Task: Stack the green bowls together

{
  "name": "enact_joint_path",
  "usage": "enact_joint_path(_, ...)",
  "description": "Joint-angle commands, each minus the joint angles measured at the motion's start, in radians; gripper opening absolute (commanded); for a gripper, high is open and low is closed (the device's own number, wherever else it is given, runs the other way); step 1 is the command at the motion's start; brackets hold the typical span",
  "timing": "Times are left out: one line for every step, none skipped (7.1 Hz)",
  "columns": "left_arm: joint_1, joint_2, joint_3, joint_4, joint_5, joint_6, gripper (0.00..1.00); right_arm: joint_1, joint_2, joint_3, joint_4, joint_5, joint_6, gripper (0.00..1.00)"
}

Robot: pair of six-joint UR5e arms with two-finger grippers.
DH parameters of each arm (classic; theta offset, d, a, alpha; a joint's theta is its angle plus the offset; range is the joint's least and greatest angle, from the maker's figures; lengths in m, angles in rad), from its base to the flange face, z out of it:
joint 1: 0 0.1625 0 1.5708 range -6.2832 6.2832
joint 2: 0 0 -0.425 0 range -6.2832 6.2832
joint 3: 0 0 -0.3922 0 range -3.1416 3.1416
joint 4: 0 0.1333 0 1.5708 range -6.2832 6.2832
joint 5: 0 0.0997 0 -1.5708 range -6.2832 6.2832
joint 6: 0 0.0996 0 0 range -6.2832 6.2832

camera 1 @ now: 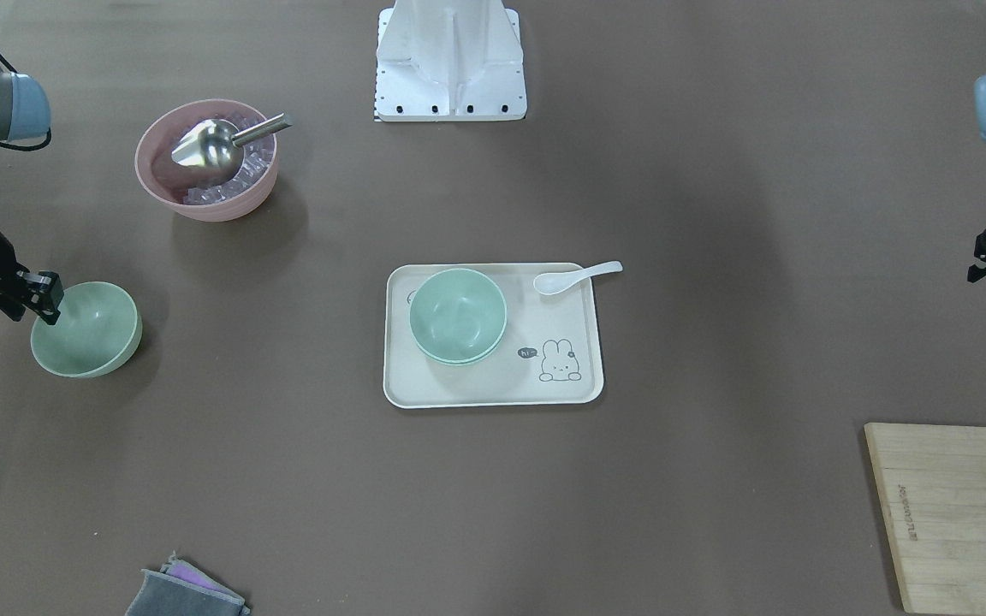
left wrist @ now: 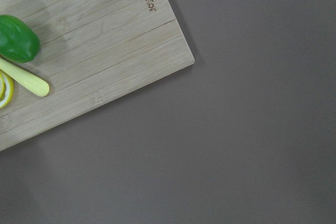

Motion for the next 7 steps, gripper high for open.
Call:
enact_joint_path(0.000,0.001,0.000,-0.001,0.000,-0.003,0.98,-0.008,0.011,-0.010,0.000,0.000,0.018,0.17)
enact_joint_path(0.000,0.001,0.000,0.001,0.000,-0.003,0.98,-0.008,0.012,-0.010,0.000,0.001,0.018,0.00)
enact_joint_path(0.000,0.001,-0.001,0.001,0.000,-0.003,0.98,-0.006,0.022,0.000,0.000,0.007,0.018,0.00)
enact_joint_path(0.000,0.001,-0.001,0.001,0.000,-0.004,0.98,-0.006,0.053,0.016,-0.011,0.014,0.019,0.00)
enact_joint_path(0.000,0.001,-0.001,0.001,0.000,0.003,0.98,-0.006,0.103,0.018,-0.035,0.026,0.033,0.00)
enact_joint_path(0.000,0.001,-0.001,-0.001,-0.001,0.003,0.98,-0.008,0.201,0.018,-0.120,0.037,0.091,0.00)
enact_joint_path(0.000,0.001,0.000,-0.001,0.000,0.002,0.98,-0.029,0.306,0.017,-0.215,0.038,0.161,0.00)
